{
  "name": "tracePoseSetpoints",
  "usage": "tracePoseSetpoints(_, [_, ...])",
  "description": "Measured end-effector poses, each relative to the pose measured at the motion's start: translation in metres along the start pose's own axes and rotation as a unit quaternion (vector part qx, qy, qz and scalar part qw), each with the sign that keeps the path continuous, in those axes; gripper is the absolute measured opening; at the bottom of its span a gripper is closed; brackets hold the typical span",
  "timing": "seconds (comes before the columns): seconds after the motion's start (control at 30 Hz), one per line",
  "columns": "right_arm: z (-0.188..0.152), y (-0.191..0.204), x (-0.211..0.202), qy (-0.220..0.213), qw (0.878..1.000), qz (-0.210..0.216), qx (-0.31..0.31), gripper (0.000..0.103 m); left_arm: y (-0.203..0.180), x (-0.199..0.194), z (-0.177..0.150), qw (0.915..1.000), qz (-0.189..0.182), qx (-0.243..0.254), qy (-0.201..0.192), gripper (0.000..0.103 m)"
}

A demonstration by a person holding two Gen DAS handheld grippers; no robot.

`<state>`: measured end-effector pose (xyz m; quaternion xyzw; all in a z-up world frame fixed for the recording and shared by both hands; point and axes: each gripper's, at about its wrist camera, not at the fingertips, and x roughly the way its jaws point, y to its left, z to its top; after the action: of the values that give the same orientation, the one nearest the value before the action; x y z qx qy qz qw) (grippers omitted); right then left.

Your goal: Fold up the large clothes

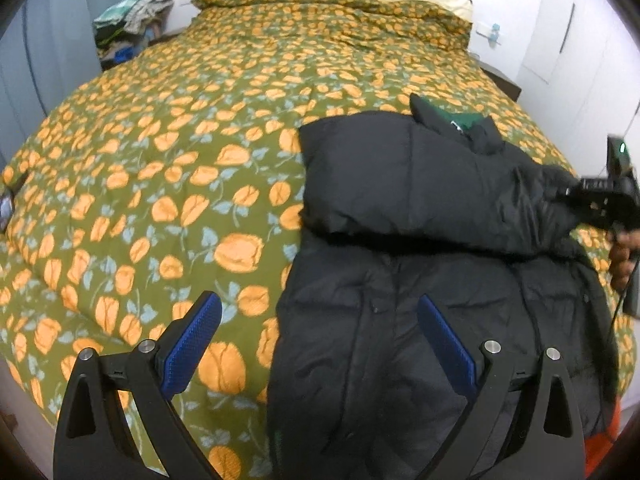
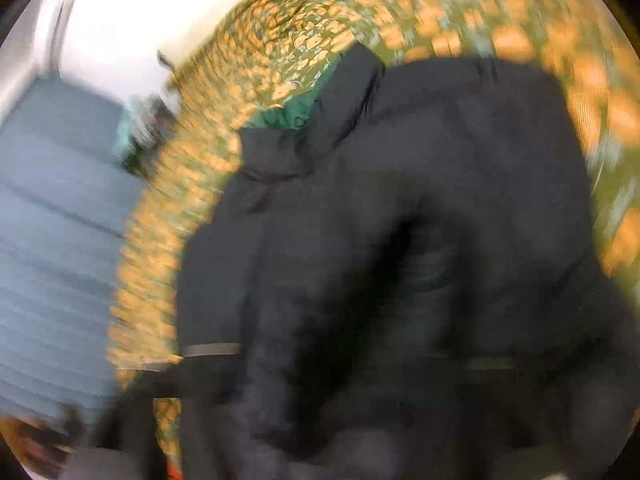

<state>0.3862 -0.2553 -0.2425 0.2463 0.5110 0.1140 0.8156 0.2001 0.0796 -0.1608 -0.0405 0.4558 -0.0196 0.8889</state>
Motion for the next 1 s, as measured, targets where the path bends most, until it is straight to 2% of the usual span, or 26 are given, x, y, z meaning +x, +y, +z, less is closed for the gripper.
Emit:
tracePoseSetpoints(0.1, [0.027, 0.013, -0.027, -0.053, 0.998, -0.003, -0.034, 0.017, -0.003, 0.001, 0.005, 1.0000, -0.002, 0.003, -0.004, 0.099])
tracePoseSetpoints(0.17, [0.043, 0.010, -0.047, -0.091, 0.995, -0.013, -0.049, 0.017, -0.007, 0.004, 0.007, 1.0000, -0.002, 0.009, -0.004, 0.099])
tracePoseSetpoints(0.2, [0.045, 0.004, -0.051, -0.097, 0.994, -0.019, -0.050, 0.017, -0.010, 0.007, 0.008, 0.9999, -0.001, 0.015, -0.003, 0.099])
tracePoseSetpoints(0.27, [0.050, -0.016, -0.046, -0.091, 0.994, -0.042, -0.042, 0.017, -0.017, 0.016, 0.008, 0.9996, 0.002, 0.028, 0.002, 0.099])
tracePoseSetpoints(0.37, [0.039, -0.038, -0.020, -0.058, 0.994, -0.080, -0.041, 0.017, -0.027, 0.034, 0.012, 0.9989, 0.010, 0.041, 0.019, 0.099])
tracePoseSetpoints(0.47, [0.025, -0.054, 0.003, -0.041, 0.994, -0.099, -0.033, 0.041, -0.036, 0.049, 0.029, 0.9981, 0.020, 0.054, 0.022, 0.099])
tracePoseSetpoints(0.53, [0.019, -0.063, -0.005, -0.043, 0.994, -0.096, -0.027, 0.081, -0.042, 0.051, 0.045, 0.9979, 0.026, 0.060, 0.008, 0.099])
tracePoseSetpoints(0.6, [0.015, -0.062, -0.026, -0.071, 0.989, -0.122, -0.039, 0.082, -0.049, 0.055, 0.065, 0.9973, 0.030, 0.065, -0.015, 0.099])
tracePoseSetpoints(0.67, [0.009, -0.048, -0.055, -0.121, 0.975, -0.167, -0.080, 0.082, -0.061, 0.067, 0.082, 0.9957, 0.039, 0.078, -0.032, 0.099])
tracePoseSetpoints(0.73, [0.007, -0.029, -0.072, -0.151, 0.965, -0.176, -0.122, 0.081, -0.073, 0.086, 0.093, 0.9931, 0.054, 0.095, -0.042, 0.097])
tracePoseSetpoints(0.77, [0.004, -0.016, -0.074, -0.151, 0.963, -0.162, -0.151, 0.080, -0.078, 0.095, 0.094, 0.9919, 0.061, 0.102, -0.045, 0.095])
tracePoseSetpoints(0.8, [0.005, -0.010, -0.071, -0.142, 0.964, -0.148, -0.168, 0.071, -0.085, 0.113, 0.095, 0.9905, 0.067, 0.113, -0.041, 0.094])
tracePoseSetpoints(0.83, [0.004, -0.002, -0.061, -0.121, 0.965, -0.136, -0.190, 0.058, -0.088, 0.126, 0.094, 0.9902, 0.070, 0.117, -0.029, 0.093])
tracePoseSetpoints(0.93, [0.005, -0.005, -0.021, -0.064, 0.963, -0.157, -0.210, 0.049, -0.085, 0.170, 0.084, 0.9910, 0.076, 0.108, 0.024, 0.093])
tracePoseSetpoints(1.0, [0.004, -0.027, 0.009, -0.026, 0.968, -0.170, -0.181, 0.048, -0.076, 0.181, 0.079, 0.9937, 0.071, 0.079, 0.035, 0.097])
